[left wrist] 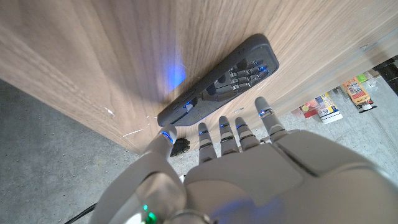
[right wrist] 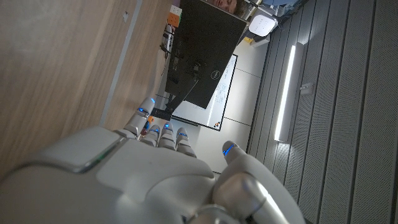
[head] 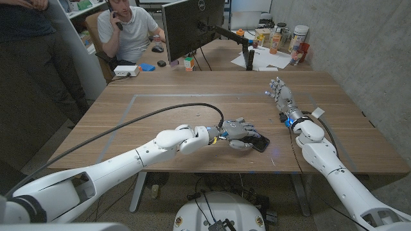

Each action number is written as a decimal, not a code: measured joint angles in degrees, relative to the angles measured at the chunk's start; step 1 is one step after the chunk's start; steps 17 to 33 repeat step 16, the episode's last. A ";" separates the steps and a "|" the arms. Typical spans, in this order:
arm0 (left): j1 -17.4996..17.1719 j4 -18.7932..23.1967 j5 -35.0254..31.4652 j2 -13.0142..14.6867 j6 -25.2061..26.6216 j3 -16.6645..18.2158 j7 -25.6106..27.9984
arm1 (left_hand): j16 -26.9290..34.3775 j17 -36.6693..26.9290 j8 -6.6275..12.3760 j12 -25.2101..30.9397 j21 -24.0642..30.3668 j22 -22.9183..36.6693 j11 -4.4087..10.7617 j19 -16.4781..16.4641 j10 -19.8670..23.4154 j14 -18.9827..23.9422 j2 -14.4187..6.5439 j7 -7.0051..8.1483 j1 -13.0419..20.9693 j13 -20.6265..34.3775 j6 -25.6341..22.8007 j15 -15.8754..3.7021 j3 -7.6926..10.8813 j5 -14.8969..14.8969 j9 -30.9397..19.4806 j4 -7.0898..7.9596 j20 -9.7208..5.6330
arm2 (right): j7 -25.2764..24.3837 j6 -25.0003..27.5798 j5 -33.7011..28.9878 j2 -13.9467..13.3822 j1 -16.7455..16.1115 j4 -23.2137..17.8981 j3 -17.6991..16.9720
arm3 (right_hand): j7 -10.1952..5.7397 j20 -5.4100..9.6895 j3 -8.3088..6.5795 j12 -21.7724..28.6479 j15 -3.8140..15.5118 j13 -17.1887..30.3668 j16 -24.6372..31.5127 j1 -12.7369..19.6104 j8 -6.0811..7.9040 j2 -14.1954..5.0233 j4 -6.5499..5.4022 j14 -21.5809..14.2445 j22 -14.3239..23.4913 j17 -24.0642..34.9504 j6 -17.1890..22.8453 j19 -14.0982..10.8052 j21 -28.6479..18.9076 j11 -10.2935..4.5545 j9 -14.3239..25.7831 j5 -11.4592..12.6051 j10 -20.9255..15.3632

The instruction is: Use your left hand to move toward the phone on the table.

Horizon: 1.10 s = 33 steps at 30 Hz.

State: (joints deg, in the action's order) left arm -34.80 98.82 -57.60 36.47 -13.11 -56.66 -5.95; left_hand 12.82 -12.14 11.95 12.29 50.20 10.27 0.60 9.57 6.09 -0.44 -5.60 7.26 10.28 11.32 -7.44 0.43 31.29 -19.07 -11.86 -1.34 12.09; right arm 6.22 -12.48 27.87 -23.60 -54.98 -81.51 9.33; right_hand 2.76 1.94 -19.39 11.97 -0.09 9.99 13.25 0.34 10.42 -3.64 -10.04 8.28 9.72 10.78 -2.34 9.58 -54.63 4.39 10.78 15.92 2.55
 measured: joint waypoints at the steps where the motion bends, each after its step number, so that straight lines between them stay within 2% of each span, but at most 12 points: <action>1: 0.01 0.00 0.00 0.00 -0.02 0.00 0.03 | 0.00 0.00 0.00 0.00 0.00 0.00 0.00 0.00 0.00 0.00 -0.08 0.00 0.08 0.00 0.00 0.00 0.00 0.00 0.00 0.00 0.00 | -0.02 0.00 -0.03 0.00 0.00 0.00 0.01 | 0.00 0.00 0.00 0.00 0.00 0.00 0.00 0.00 0.00 0.00 0.00 0.00 0.00 0.00 0.00 0.00 0.00 0.00 0.00 0.00 0.00; 10: 0.18 -0.22 -0.01 -0.04 -0.40 0.02 0.14 | 0.00 -0.19 0.00 0.01 -0.19 0.00 0.00 0.00 0.00 -0.29 -0.07 0.01 0.08 0.00 -0.01 -0.30 0.00 0.23 0.00 0.48 0.00 | -0.13 0.09 -0.13 0.05 0.33 0.13 0.24 | 0.00 0.00 0.00 0.00 0.00 0.00 -0.05 0.00 0.00 0.00 0.00 0.00 0.00 0.00 0.00 0.00 0.00 0.00 0.00 0.40 0.00; 33: 0.29 -0.35 -0.01 -0.16 -0.41 0.02 0.15 | 0.00 -0.26 0.00 0.01 -0.22 0.00 0.00 -0.01 0.00 -0.29 -0.38 0.01 -0.23 0.00 -0.02 -0.29 -0.01 0.23 0.01 0.48 0.00 | -0.13 0.12 -0.14 0.08 0.48 0.45 0.29 | 0.00 0.00 0.00 0.00 0.00 0.00 -0.39 0.00 0.00 0.00 0.00 0.00 0.00 0.00 0.00 0.00 0.17 0.00 0.00 0.40 0.00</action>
